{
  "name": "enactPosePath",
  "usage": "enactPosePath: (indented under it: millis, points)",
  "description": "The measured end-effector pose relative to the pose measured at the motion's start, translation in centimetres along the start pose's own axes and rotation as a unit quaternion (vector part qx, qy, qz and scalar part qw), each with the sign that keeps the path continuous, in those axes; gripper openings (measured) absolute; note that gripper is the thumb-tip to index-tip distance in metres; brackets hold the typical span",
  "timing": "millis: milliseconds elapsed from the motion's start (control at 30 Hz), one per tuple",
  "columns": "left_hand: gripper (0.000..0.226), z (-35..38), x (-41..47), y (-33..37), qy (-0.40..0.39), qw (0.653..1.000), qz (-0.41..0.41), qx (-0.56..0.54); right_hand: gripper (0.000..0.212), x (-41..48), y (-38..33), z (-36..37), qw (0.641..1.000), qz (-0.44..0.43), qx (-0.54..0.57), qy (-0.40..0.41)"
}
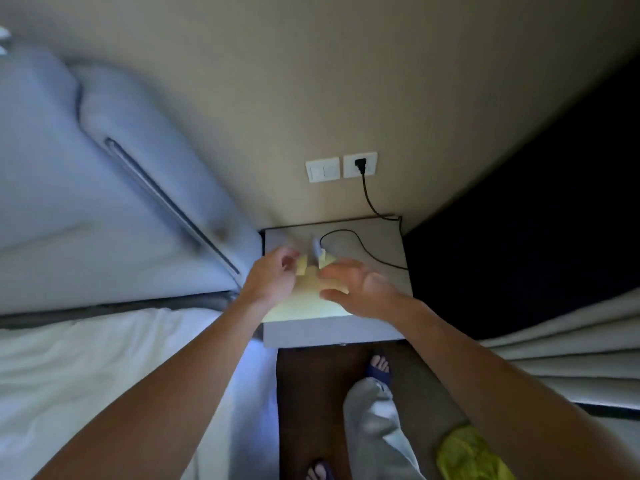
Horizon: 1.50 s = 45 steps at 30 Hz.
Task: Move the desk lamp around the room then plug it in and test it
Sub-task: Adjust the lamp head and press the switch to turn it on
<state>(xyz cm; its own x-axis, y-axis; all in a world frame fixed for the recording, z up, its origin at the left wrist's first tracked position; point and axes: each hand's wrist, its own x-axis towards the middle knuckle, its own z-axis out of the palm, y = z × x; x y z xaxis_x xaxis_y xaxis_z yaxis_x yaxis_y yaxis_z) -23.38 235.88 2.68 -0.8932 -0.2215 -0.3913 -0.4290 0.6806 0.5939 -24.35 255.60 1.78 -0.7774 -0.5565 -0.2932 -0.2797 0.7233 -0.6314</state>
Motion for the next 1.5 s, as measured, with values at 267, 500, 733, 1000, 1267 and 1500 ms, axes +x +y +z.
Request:
enactPosePath:
  millis: [267, 500, 733, 1000, 1267, 1500]
  points:
    - [0.026, 0.5, -1.7, -7.6, 0.001, 0.994, 0.005, -0.107, 0.066, -1.1, -0.8, 3.5, 0.985, -0.053, -0.162, 0.019]
    - [0.032, 4.2, 5.4, -13.8, 0.013, 0.827, 0.019, -0.562, 0.066, -0.2, 2.1, 3.6, 0.974, -0.127, -0.155, 0.108]
    - [0.051, 16.5, 11.3, -18.5, 0.061, 0.915, 0.261, -0.300, 0.046, 0.5, 3.3, 7.6, 0.901, -0.244, -0.226, 0.278]
    - [0.048, 16.2, 11.1, -16.5, 0.071, 0.865, 0.407, -0.286, 0.038, 0.4, 3.5, 12.7, 0.814, -0.256, -0.255, 0.455]
    - [0.107, 23.0, 17.3, -25.4, -0.019, 0.968, 0.221, 0.117, 0.060, 0.8, 1.2, 13.2, 0.812, -0.189, -0.341, 0.434]
    - [0.105, 28.1, 17.0, -25.9, 0.143, 0.962, 0.182, 0.142, 0.058, 2.4, 1.4, 12.4, 0.806, -0.195, -0.338, 0.445]
